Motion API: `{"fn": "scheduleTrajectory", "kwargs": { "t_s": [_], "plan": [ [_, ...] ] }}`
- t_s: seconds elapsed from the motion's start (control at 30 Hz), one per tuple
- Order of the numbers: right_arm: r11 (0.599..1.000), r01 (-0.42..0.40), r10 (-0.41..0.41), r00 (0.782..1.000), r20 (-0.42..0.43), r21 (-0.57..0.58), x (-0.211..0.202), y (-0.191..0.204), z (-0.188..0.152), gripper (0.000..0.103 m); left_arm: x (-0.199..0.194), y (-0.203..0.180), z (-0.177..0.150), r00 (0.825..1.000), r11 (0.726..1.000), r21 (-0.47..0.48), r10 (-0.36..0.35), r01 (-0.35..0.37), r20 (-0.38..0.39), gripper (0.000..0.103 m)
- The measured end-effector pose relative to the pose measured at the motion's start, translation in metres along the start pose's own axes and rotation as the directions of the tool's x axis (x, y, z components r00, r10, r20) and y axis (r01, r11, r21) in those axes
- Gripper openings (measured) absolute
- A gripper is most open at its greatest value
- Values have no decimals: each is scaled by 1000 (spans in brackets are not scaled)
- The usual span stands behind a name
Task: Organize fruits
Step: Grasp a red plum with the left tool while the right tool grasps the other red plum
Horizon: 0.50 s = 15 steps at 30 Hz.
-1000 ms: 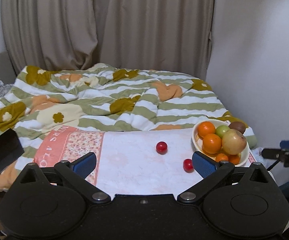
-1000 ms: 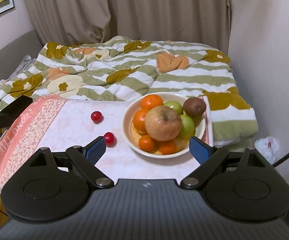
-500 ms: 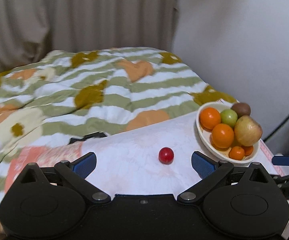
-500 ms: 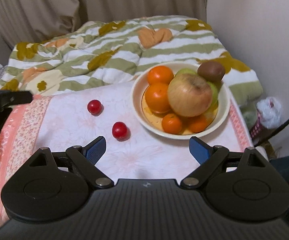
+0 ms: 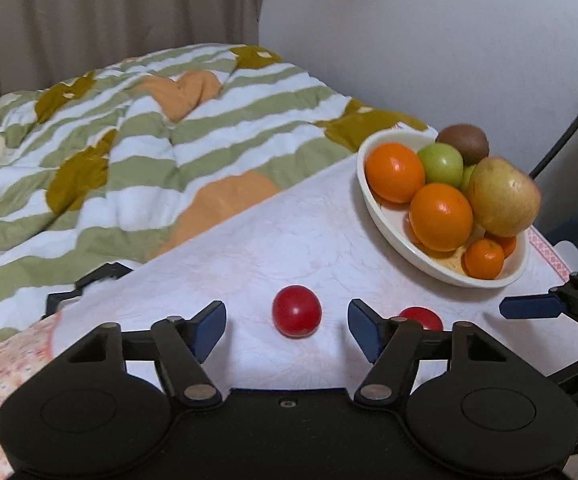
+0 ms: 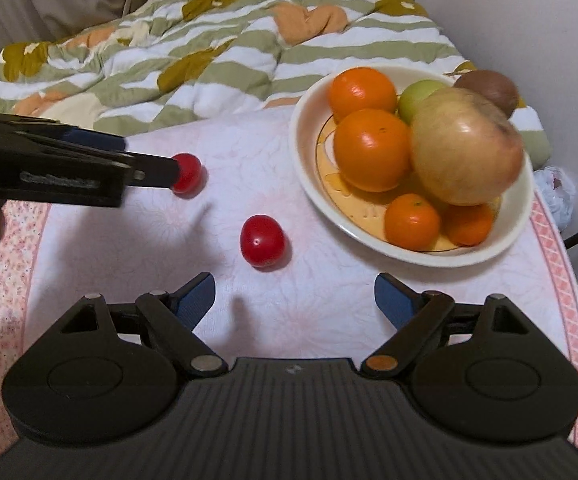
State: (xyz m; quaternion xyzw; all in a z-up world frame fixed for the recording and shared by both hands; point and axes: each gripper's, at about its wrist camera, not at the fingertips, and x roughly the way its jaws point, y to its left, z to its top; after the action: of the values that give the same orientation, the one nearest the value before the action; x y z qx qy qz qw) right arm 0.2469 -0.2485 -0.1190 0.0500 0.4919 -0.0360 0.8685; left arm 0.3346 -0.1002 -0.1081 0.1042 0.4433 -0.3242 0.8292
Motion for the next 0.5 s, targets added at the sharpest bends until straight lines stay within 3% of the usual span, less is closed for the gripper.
{"fn": "scheduleTrajectory", "kwargs": {
  "t_s": [0.1,0.2,0.4,0.5],
  "plan": [
    [1000,1,-1,1000,-7,-12,7,4,2,96,10,-1,0,1000,1000,6,-9,9,-12,59],
    [999,3,-3,1000,-6,-34,11,10,4,94,16,-3,-3,1000,1000,18,-1,2,-16,55],
    [999,0,0,1000,-6,-50,17,15,6,83,21,-2,-4,1000,1000,22,-1,1,-16,34],
    [998,0,0,1000,-4,-61,20,18,9,78,20,-2,-6,1000,999,32,7,-6,-13,34]
  ]
}}
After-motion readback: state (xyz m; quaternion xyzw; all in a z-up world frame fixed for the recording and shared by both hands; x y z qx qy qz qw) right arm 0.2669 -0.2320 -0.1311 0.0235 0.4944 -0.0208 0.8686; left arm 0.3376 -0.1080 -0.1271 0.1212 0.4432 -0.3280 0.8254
